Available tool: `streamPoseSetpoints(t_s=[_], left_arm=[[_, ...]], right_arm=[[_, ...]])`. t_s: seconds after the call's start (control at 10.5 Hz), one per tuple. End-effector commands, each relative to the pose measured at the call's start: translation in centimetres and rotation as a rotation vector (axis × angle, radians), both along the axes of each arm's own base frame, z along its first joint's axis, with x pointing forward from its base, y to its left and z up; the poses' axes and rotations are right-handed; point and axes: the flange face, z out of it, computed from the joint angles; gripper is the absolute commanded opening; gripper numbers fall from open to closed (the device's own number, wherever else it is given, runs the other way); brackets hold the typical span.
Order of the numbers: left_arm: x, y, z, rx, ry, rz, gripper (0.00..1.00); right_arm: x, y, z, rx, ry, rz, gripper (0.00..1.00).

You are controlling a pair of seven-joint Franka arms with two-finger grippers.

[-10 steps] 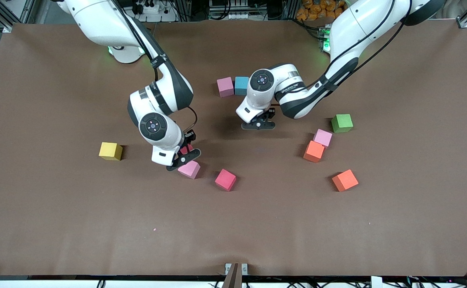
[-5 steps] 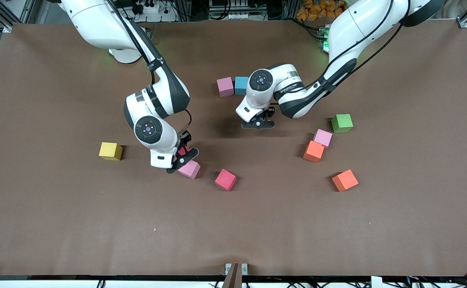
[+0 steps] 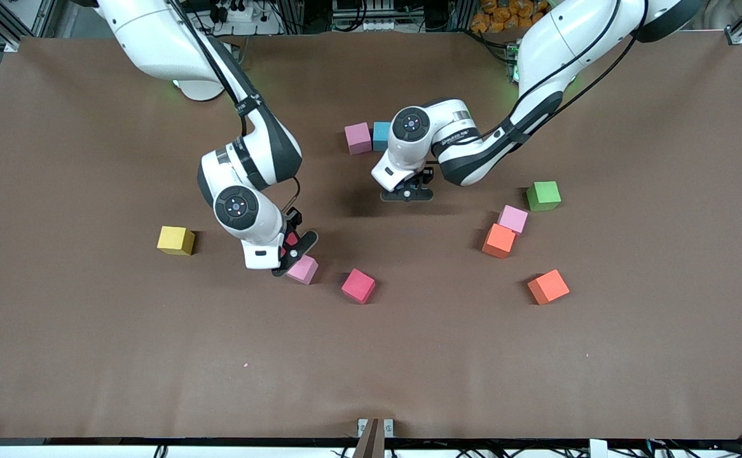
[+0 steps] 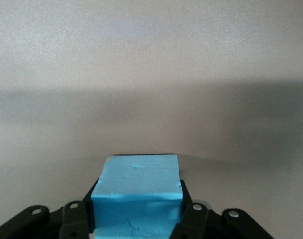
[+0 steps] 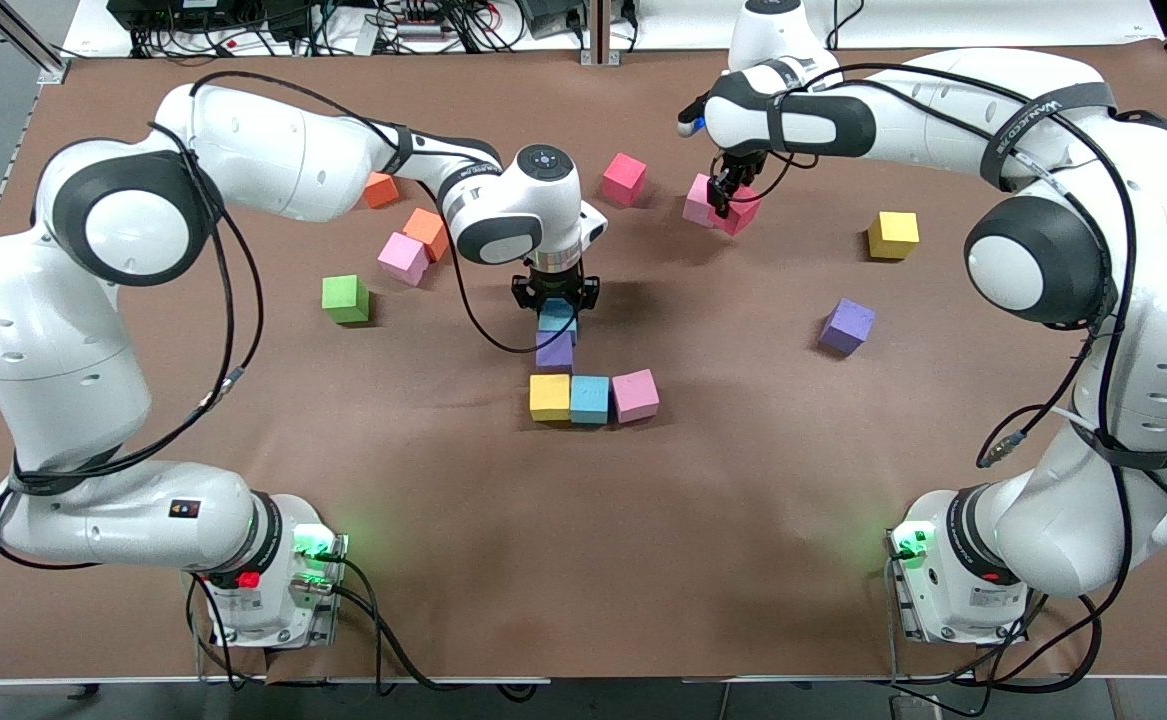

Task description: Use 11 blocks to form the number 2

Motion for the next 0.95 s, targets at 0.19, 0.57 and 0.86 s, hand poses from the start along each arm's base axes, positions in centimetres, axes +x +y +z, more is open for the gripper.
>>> streamPoseSetpoints(t_s=[0.19, 0.57, 0.86], left_arm=[[-0.6, 0.9, -0.5, 0.015, 0.001, -0.004, 0.4], [-0.3, 0.9, 0.0, 0.016, -0.009, 0.012, 1.0], [0.9, 1.1, 2.8, 0.035, -0.064, 0.027, 1.0]], right_arm=[[1.9, -0.1, 0.5, 0.042, -0.028, 0.209, 0.39], [1.8, 0.9, 0.5, 0.02, -0.049, 0.346, 0.39], [1.9, 1.0, 0.6, 0.002, -0.064, 0.374, 0.39]])
